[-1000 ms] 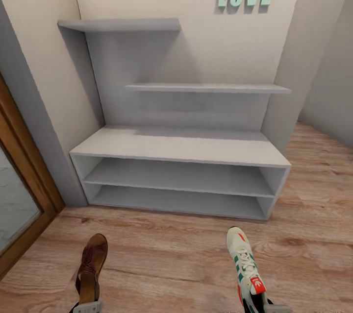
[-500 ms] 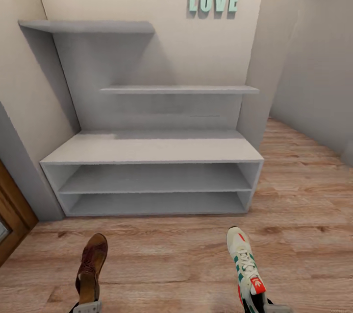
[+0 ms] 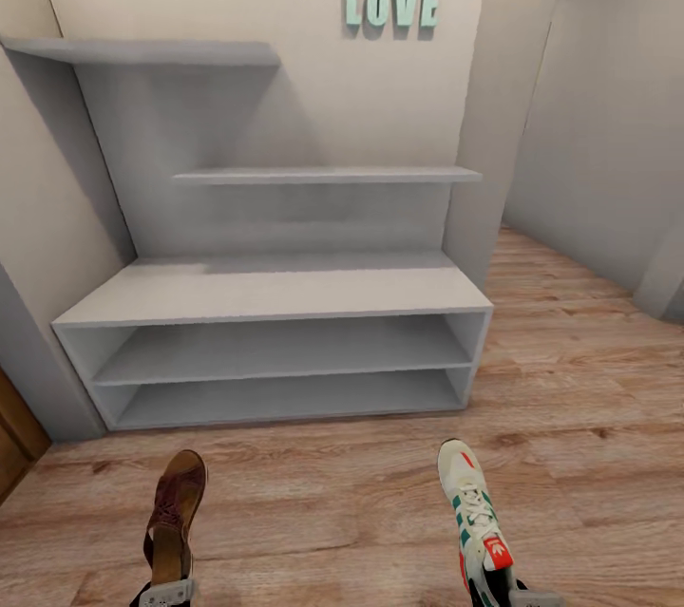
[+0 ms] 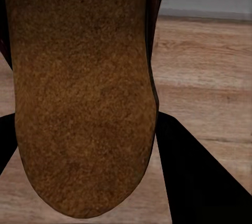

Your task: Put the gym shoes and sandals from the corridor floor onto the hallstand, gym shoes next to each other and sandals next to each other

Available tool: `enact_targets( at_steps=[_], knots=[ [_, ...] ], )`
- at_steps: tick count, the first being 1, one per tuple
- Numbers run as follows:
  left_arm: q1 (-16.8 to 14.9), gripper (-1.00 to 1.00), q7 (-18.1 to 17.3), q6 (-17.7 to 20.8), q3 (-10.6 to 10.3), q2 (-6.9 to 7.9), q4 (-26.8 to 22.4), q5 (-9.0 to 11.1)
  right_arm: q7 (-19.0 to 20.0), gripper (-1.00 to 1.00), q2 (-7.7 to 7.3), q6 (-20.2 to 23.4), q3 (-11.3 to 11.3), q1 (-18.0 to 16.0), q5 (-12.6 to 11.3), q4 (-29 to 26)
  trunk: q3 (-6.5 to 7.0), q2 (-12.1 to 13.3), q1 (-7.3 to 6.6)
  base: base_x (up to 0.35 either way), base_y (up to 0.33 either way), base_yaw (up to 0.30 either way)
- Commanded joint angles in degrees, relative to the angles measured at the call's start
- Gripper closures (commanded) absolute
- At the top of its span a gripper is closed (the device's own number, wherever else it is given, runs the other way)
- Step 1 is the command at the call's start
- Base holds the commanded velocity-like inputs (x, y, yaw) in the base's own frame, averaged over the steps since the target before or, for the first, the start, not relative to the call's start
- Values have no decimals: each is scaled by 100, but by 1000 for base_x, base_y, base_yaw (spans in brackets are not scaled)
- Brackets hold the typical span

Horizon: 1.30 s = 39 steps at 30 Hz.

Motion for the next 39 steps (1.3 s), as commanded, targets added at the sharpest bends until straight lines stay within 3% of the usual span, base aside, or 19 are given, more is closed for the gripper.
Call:
enact_targets(
  at_steps=[1,5,11,23,29,38,39],
  knots=[
    [-13,100,-45,-10,58,0,-28,26,43,100,23,-18,-54,-3,29,-29,-6,-2,-1,0,0,0],
    [-27,100,-41,-10,135,4,-42,27,42,100,23,-20,-55,-3,30,-51,-6,-2,-1,0,0,0],
    [72,100,-26,-3,165,25,112,40,53,100,181,-39,-55,-2,26,98,-6,-2,-1,0,0,0],
    [46,100,-47,2,158,9,95,35,15,100,99,-49,-88,-2,1,275,-6,-2,-1,0,0,0],
    [-152,100,-63,33,155,-2,107,30,11,100,94,-49,-82,-2,4,289,-6,-2,-1,0,0,0],
    [-448,100,-78,331,143,4,97,12,10,100,98,-49,-81,-2,7,297,-6,-2,-1,0,0,0],
    [-1001,100,-71,1225,141,4,95,11,10,100,100,-49,-81,-2,9,298,-6,-2,-1,0,0,0]
  ],
)
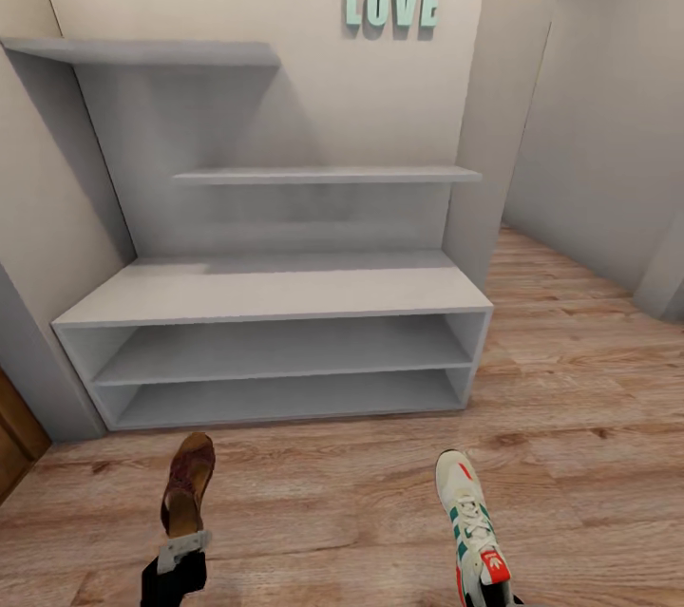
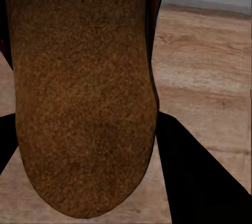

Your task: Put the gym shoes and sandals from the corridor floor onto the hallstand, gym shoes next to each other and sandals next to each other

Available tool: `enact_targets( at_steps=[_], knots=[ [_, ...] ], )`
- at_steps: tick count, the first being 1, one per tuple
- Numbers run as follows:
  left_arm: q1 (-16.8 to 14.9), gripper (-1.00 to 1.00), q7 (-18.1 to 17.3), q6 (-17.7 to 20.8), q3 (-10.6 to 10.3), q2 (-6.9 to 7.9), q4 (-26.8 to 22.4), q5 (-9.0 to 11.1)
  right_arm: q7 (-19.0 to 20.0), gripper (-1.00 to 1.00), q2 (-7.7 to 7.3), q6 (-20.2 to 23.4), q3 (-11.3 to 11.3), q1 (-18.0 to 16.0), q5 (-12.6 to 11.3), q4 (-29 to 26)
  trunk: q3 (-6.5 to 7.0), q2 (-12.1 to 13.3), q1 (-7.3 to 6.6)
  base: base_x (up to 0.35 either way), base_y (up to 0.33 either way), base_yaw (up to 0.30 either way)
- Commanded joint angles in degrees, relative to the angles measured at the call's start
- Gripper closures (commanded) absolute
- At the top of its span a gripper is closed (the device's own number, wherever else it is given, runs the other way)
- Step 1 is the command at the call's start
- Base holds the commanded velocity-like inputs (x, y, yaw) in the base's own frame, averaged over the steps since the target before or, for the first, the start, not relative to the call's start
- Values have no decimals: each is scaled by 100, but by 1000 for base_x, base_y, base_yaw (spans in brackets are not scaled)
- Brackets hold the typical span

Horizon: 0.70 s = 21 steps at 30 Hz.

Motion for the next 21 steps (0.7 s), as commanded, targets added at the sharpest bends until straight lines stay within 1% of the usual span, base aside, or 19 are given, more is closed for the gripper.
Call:
enact_targets(
  at_steps=[1,3,6,8,10,11,12,14,16,17,18,20,21],
  knots=[
    [-176,100,-48,107,1,-1,-234,-1,44,100,1,-18,-52,-6,32,5,-5,-3,-2,0,0,0],
    [-311,100,-33,239,3,-6,-234,-9,44,100,3,-18,-50,-6,33,5,-5,-3,-2,0,0,0],
    [-618,100,-14,371,-6,-31,-231,-34,47,100,5,-14,-47,-4,34,6,-5,-3,-2,0,0,0],
    [-707,100,-9,481,-17,-37,-227,-40,53,100,4,-12,-45,-4,38,6,-5,-3,-2,0,0,0],
    [-803,100,-8,794,-25,-43,-236,-49,61,100,5,-10,-37,-4,41,6,-5,-3,-2,0,0,0],
    [-834,100,-10,892,-26,-45,-238,-49,63,100,5,-10,-35,-4,41,8,-5,-3,-2,0,0,0],
    [-903,100,-13,1094,-29,-47,-241,-51,65,100,5,-10,-31,-4,42,16,-5,-3,-2,0,0,0],
    [-978,100,-14,1281,-32,-44,-243,-55,67,100,5,-9,-29,-4,43,35,-5,-3,-2,0,0,0],
    [-1131,100,-10,1587,-36,-25,-245,-63,69,100,5,-9,-27,-4,43,92,-5,-3,-2,0,0,0],
    [-1350,100,3,1913,-43,-2,-246,-70,70,100,5,-9,-26,-4,43,135,-5,-3,-2,0,0,0],
    [-1450,100,33,2068,-45,9,-246,-73,70,100,5,-12,-26,-4,45,142,-5,-3,-2,0,0,0],
    [-1548,100,105,2234,-46,18,-246,-76,70,100,5,-14,-26,-4,46,146,-5,-3,-2,0,0,0],
    [-1640,100,221,2413,-46,22,-246,-77,70,100,5,-16,-26,-4,45,146,-5,-3,-2,0,0,0]
  ],
)
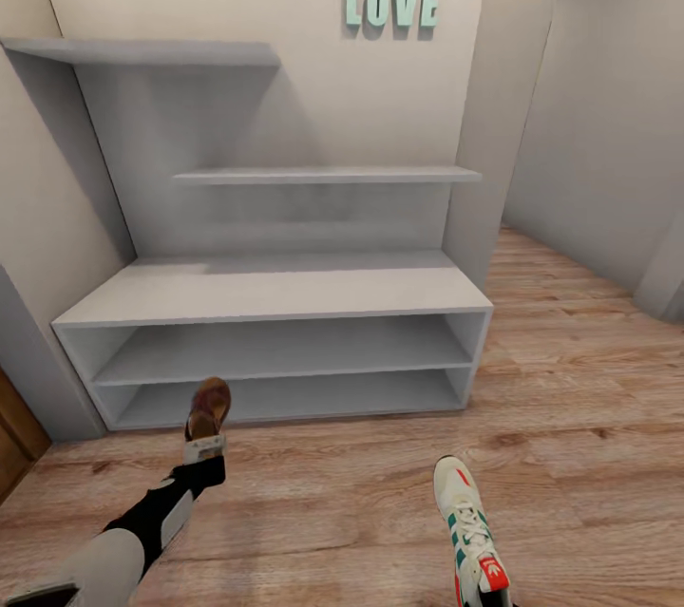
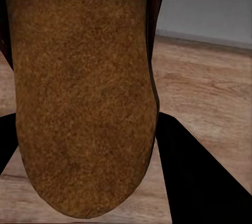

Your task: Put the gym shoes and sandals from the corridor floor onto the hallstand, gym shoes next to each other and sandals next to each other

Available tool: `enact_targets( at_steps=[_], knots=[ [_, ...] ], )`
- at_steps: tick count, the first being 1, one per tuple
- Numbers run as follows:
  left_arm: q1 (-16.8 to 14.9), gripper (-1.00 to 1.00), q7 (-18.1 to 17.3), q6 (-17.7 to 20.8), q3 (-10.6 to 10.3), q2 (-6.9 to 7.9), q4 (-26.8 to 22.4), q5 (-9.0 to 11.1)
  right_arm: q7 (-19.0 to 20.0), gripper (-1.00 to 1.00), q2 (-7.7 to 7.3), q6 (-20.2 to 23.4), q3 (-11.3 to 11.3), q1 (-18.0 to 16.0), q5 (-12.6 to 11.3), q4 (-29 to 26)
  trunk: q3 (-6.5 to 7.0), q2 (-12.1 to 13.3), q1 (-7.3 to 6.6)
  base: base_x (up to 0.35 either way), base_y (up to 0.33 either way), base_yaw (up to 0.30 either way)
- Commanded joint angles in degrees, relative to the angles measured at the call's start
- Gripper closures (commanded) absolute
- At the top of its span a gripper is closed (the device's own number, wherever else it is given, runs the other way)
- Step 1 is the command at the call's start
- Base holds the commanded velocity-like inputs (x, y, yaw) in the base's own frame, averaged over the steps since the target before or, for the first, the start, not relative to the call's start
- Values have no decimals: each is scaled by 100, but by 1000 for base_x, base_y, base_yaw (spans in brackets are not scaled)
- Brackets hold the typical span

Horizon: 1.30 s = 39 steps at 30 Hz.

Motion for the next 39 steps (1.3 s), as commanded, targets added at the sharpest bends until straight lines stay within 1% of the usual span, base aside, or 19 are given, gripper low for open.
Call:
enact_targets(
  at_steps=[1,2,4,5,7,10,11,12,16,17,20,25,35,39],
  knots=[
    [-48,100,47,96,21,0,6,7,43,100,2,-18,-50,-4,33,4,-6,-2,-1,0,0,0],
    [-122,100,206,270,21,-4,4,9,43,100,-1,-19,-50,-4,33,5,-6,-2,-1,0,0,0],
    [-188,100,363,422,19,-8,1,9,43,100,-3,-19,-50,-4,33,2,-6,-2,-1,0,0,0],
    [-249,100,497,546,16,-13,-8,0,46,100,-6,-20,-50,-4,33,0,-6,-2,-1,0,0,0],
    [-312,100,596,644,11,-15,-24,-28,48,100,-18,-20,-50,-4,32,-1,-6,-2,-1,0,0,0],
    [-421,100,700,778,-4,3,-53,-144,50,100,-91,-20,-52,-4,32,-3,-6,-2,-1,0,0,0],
    [-492,100,737,869,-13,28,-63,-255,51,100,-146,-17,-55,-4,32,-3,-6,-2,-1,0,0,0],
    [-544,100,754,998,-18,78,-68,-363,48,100,-179,-15,-60,-4,32,-3,-6,-2,-1,0,0,0],
    [-584,100,739,1202,-26,208,-74,-510,50,100,-207,-19,-66,-4,32,-4,-6,-2,-1,0,0,0],
    [-585,100,736,1218,-28,232,-74,-525,50,100,-209,-19,-66,-4,32,-4,-6,-2,-1,0,0,0],
    [-570,100,721,1245,-31,367,-80,-567,51,100,-215,-20,-67,-4,32,-10,-6,-2,-1,0,0,0],
    [-536,100,716,1225,-38,461,-82,-591,50,100,-217,-20,-68,-4,32,-10,-6,-2,-1,0,0,0],
    [-532,100,715,1219,-38,482,-82,-595,46,100,-217,-20,-68,-4,32,-11,-6,-2,-1,2,0,0],
    [-529,100,720,1215,-34,501,-82,-600,44,100,-216,-20,-72,-4,32,-12,-6,-2,-1,145,0,0]
  ],
)
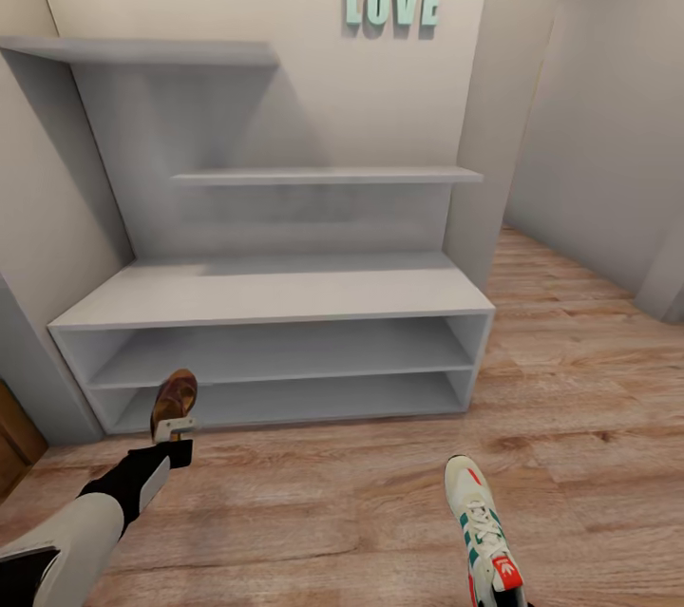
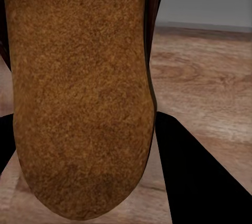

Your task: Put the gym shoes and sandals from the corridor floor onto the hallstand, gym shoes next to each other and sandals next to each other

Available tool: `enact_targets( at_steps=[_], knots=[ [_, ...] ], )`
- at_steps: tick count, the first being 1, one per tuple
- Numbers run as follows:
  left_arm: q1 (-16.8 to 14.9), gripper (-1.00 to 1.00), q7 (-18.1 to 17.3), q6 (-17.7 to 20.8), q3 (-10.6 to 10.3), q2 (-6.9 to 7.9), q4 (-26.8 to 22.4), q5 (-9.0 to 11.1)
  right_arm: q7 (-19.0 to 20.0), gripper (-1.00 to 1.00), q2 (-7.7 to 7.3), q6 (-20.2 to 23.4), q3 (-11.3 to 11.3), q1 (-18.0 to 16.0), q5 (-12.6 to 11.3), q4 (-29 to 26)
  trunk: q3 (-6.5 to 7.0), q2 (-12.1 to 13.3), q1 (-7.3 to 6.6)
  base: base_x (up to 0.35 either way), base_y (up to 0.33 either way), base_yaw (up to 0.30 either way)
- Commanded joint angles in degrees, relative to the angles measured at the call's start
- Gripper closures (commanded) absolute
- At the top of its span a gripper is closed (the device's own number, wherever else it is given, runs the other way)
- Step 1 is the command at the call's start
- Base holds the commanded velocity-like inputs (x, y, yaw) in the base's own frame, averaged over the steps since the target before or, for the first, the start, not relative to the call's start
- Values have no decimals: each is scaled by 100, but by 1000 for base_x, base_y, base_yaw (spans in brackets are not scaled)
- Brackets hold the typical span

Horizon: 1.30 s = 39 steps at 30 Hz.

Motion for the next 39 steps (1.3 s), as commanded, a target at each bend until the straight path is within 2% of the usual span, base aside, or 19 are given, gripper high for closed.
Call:
enact_targets(
  at_steps=[1,19,39],
  knots=[
    [-1,100,-3,37,29,1,-12,-53,43,100,3,-18,-51,-4,33,4,-5,-2,1,253,0,0],
    [-8,100,33,20,39,7,-12,-54,41,100,5,-26,-40,-4,33,6,-5,-2,1,290,0,0],
    [2,100,52,1,44,8,-12,-46,33,100,0,-27,-46,-4,33,8,-5,-2,1,57,62,0]
  ],
)
